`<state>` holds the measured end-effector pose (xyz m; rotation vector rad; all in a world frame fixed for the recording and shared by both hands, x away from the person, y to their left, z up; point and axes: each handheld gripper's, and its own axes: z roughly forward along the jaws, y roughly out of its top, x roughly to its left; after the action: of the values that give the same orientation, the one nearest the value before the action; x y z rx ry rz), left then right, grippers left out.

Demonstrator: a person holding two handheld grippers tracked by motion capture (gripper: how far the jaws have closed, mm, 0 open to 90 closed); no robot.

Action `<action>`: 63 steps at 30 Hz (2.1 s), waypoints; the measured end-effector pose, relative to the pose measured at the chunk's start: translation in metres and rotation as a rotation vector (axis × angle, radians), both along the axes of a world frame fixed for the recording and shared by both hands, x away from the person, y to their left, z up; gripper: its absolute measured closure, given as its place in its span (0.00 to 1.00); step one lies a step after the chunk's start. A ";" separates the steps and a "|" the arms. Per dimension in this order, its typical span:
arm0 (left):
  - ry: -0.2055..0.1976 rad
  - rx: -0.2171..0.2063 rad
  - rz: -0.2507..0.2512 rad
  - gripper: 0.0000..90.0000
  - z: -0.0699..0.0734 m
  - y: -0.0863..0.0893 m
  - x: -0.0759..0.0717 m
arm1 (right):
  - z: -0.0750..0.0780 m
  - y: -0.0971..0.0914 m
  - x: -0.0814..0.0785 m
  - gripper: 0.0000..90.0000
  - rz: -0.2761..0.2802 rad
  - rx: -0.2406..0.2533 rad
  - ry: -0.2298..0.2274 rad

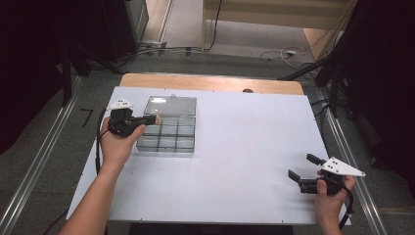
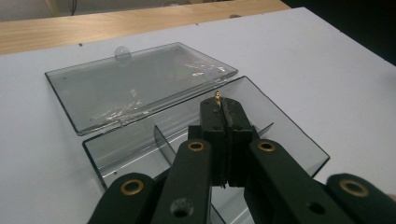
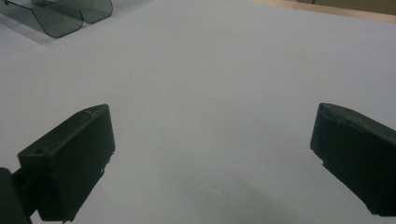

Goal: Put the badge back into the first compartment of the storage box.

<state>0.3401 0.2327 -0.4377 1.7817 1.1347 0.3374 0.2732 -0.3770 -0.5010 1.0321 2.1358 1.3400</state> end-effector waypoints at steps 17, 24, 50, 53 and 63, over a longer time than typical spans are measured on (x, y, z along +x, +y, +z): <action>0.051 0.008 0.054 0.99 -0.018 0.009 0.016 | 0.000 0.000 0.000 0.00 0.002 0.000 0.000; 0.076 0.020 0.059 0.99 -0.026 0.009 0.021 | 0.000 0.000 0.000 0.00 0.003 0.001 -0.001; 0.201 0.083 0.057 0.99 -0.047 0.004 0.034 | -0.001 -0.001 0.000 0.00 -0.001 0.010 -0.003; 0.208 0.077 0.057 0.98 -0.047 0.004 0.034 | -0.001 -0.001 0.000 0.00 -0.001 0.010 -0.003; 0.173 0.080 0.066 0.76 -0.045 0.005 0.032 | -0.001 -0.001 0.000 0.00 -0.003 0.008 -0.003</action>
<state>0.3718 0.2374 -0.4822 1.8746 1.3198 0.2753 0.2734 -0.3776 -0.5015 1.0357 2.1274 1.3490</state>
